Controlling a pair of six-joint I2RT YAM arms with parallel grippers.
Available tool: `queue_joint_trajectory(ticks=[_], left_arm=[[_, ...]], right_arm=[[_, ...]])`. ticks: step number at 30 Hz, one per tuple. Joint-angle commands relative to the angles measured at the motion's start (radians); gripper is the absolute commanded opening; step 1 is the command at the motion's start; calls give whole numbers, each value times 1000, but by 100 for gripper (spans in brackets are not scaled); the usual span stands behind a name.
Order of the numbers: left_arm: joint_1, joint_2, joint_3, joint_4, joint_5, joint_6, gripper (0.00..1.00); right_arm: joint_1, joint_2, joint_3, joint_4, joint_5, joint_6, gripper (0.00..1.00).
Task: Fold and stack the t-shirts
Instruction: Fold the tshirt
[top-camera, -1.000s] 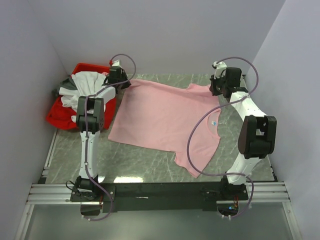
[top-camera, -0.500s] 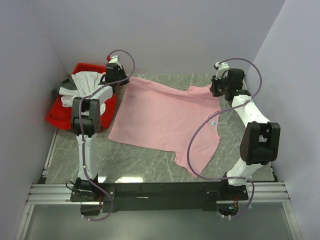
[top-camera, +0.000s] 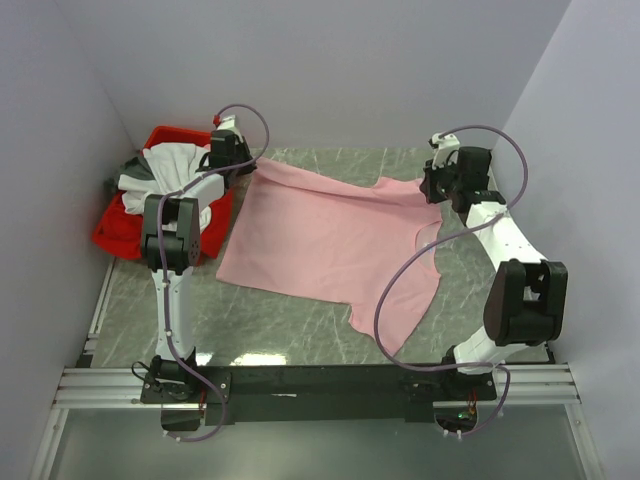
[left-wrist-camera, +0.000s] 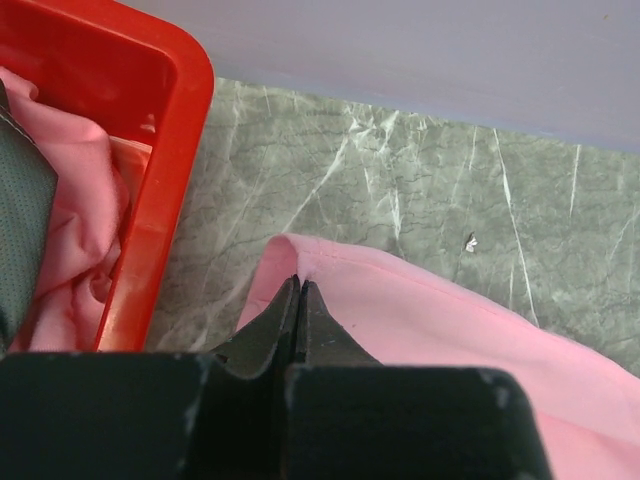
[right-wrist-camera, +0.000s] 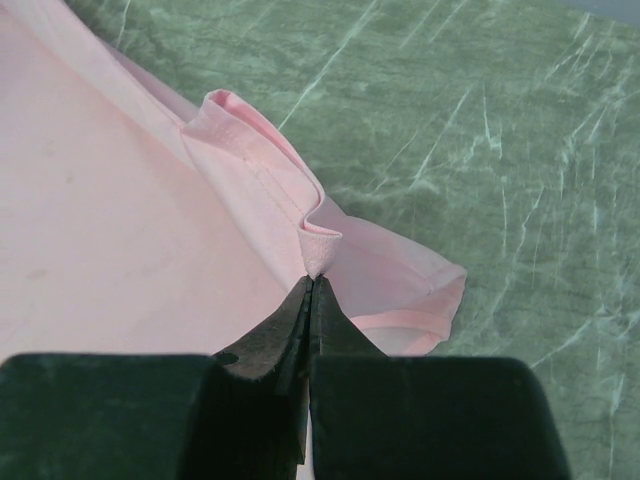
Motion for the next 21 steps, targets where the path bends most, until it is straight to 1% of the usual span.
queue_joint_trajectory(ticks=[1,11,21], left_arm=[[3,-48,27,25,8,28,0],[3,-19,73,19,27,20,0],[3,-5,78,11,25,29,0]], right_arm=[[-8,-56,-15,25,-16,2,0],[-8,-100,-70,19,-39,5,0],[-2,-130,-120,18,-67,7,0]])
